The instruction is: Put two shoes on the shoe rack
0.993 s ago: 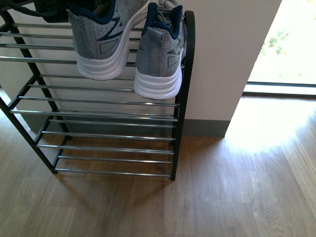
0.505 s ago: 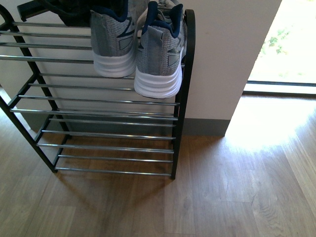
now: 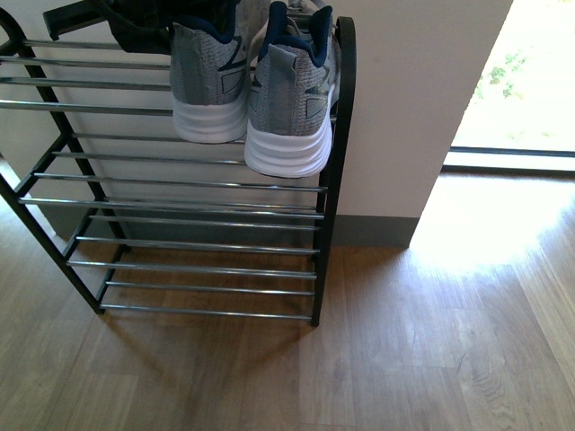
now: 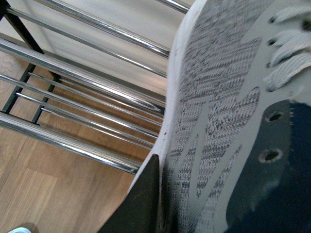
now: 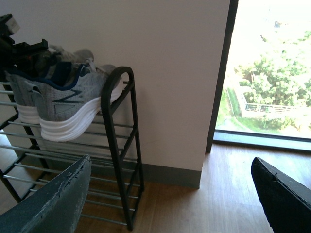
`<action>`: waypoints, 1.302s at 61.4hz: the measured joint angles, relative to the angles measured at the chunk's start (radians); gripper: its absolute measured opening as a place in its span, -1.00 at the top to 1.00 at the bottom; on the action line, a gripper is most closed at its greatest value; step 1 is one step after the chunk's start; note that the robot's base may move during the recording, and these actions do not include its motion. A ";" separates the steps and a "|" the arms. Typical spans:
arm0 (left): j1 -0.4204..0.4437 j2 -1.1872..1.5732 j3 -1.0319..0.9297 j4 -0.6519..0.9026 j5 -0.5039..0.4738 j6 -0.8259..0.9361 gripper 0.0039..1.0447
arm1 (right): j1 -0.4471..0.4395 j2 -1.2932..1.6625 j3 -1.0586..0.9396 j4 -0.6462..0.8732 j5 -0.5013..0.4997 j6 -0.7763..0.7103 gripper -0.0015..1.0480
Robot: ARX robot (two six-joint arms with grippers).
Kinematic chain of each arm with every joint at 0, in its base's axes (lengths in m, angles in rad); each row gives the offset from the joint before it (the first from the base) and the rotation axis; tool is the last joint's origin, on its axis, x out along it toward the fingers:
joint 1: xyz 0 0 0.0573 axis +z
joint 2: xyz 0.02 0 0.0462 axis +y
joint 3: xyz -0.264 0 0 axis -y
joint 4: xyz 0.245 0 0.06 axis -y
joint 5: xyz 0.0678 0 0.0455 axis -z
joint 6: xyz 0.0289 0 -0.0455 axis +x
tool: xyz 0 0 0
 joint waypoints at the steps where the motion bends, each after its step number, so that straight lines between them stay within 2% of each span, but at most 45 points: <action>1: 0.000 0.000 0.000 0.000 -0.003 0.000 0.55 | 0.000 0.000 0.000 0.000 0.000 0.000 -0.82; 27: 0.000 -0.035 -0.013 0.042 -0.025 0.011 -0.81 | 0.000 0.000 0.000 0.000 0.000 0.000 -0.82; 29: 0.001 -0.047 -0.023 0.053 -0.032 0.020 -0.86 | 0.000 0.000 0.000 0.000 0.000 0.000 -0.82; 39: 0.013 -0.152 -0.116 0.135 -0.042 0.043 -0.83 | 0.000 0.000 0.000 0.000 0.000 0.000 -0.82; 55: 0.105 -0.386 -0.359 0.335 -0.072 0.130 -0.83 | 0.000 0.000 0.000 0.000 0.000 0.000 -0.82; 62: 0.197 -0.573 -0.564 0.491 -0.087 0.249 -0.83 | 0.000 0.000 0.000 0.000 0.000 0.000 -0.82; 65: 0.227 -0.642 -0.639 0.534 -0.060 0.288 -0.83 | 0.000 0.000 0.000 0.000 0.000 0.000 -0.82; 74: 0.282 -0.806 -0.823 0.604 -0.027 0.396 -0.83 | 0.000 0.000 0.000 0.000 0.000 0.000 -0.82; 80: 0.302 -0.949 -0.986 0.663 -0.039 0.452 -0.83 | 0.000 0.000 0.000 0.000 0.000 0.000 -0.82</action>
